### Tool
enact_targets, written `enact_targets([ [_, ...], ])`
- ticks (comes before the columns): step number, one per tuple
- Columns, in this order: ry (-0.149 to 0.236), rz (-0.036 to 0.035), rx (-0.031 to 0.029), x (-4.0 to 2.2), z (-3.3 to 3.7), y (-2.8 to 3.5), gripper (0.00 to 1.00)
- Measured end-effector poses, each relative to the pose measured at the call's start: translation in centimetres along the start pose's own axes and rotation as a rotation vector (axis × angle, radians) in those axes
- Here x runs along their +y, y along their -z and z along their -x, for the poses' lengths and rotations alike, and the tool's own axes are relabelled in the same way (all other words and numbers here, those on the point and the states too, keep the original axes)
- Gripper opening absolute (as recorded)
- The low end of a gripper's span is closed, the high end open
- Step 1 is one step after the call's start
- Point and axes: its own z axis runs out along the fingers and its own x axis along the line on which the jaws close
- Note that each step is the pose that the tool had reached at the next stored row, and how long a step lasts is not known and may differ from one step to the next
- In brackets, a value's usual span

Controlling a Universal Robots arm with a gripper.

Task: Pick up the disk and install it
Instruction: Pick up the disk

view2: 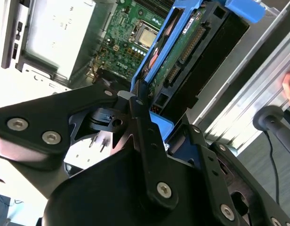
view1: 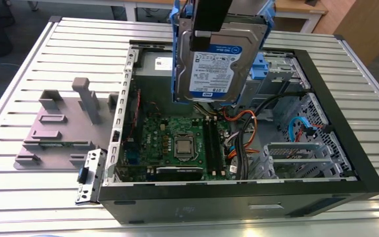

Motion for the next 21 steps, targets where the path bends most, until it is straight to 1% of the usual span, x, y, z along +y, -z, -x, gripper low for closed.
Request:
enact_targets([
  [6, 0.0, 0.0, -0.0001, -0.04, -1.25, 0.05, 0.36],
  [10, 0.0, 0.0, -0.0001, -0.06, -1.91, 0.07, 0.36],
  [12, 0.0, 0.0, -0.0001, -0.06, -2.03, 0.08, 0.36],
  [18, 0.0, 0.0, -0.0001, -0.06, -2.07, 0.08, 0.36],
  [21, 0.0, 0.0, 0.0, -0.08, -2.25, 0.09, 0.36],
])
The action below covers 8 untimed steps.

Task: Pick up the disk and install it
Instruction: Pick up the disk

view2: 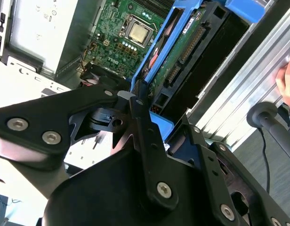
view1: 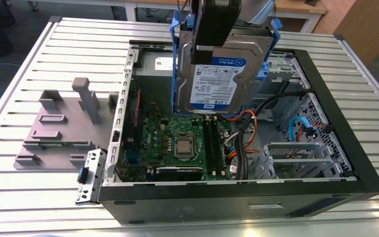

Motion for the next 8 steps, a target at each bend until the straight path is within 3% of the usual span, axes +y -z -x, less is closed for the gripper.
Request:
enact_targets([
  [8, 0.0, 0.0, 0.0, -0.04, -1.35, 0.06, 0.36],
])
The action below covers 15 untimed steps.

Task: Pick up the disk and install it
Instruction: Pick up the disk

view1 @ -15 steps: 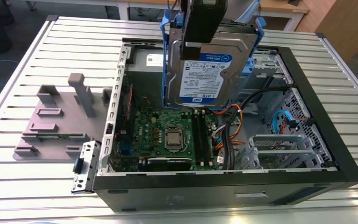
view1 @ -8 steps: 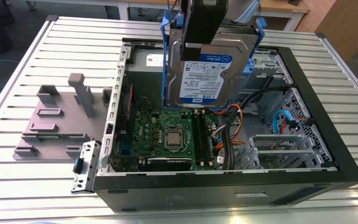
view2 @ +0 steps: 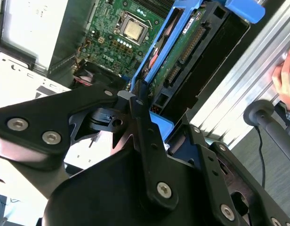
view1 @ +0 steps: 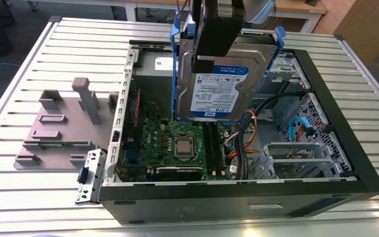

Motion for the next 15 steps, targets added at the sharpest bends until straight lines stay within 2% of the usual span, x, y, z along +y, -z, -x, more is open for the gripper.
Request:
enact_targets([
  [5, 0.0, 0.0, -0.0001, -0.02, -0.71, 0.02, 0.36],
  [15, 0.0, 0.0, 0.0, -0.2, -0.74, 0.03, 0.36],
])
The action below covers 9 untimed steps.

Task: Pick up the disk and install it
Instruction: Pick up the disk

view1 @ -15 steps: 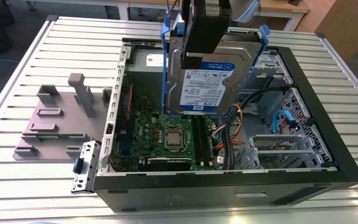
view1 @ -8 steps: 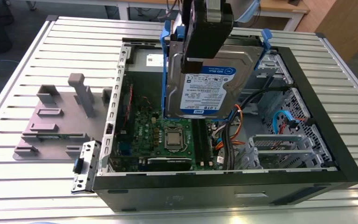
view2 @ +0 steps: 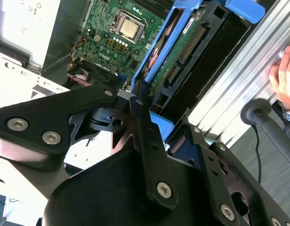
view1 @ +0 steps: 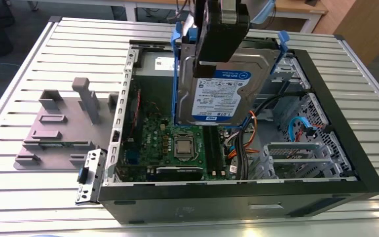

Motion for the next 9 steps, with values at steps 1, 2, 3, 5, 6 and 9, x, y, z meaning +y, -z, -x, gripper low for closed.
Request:
enact_targets([
  [1, 0.0, 0.0, 0.0, -0.05, 0.0, 0.0, 0.36],
  [2, 0.0, 0.0, 0.0, -0.1, 0.0, 0.0, 0.36],
  [3, 0.0, 0.0, 0.0, -0.14, 0.0, 0.0, 0.36],
  [5, 0.0, 0.0, 0.0, -0.22, 0.01, 0.0, 0.36],
  [6, 0.0, 0.0, 0.0001, -0.26, 0.01, 0.0, 0.36],
  [9, 0.0, 0.0, 0.0002, -0.4, 0.01, 0.0, 0.36],
])
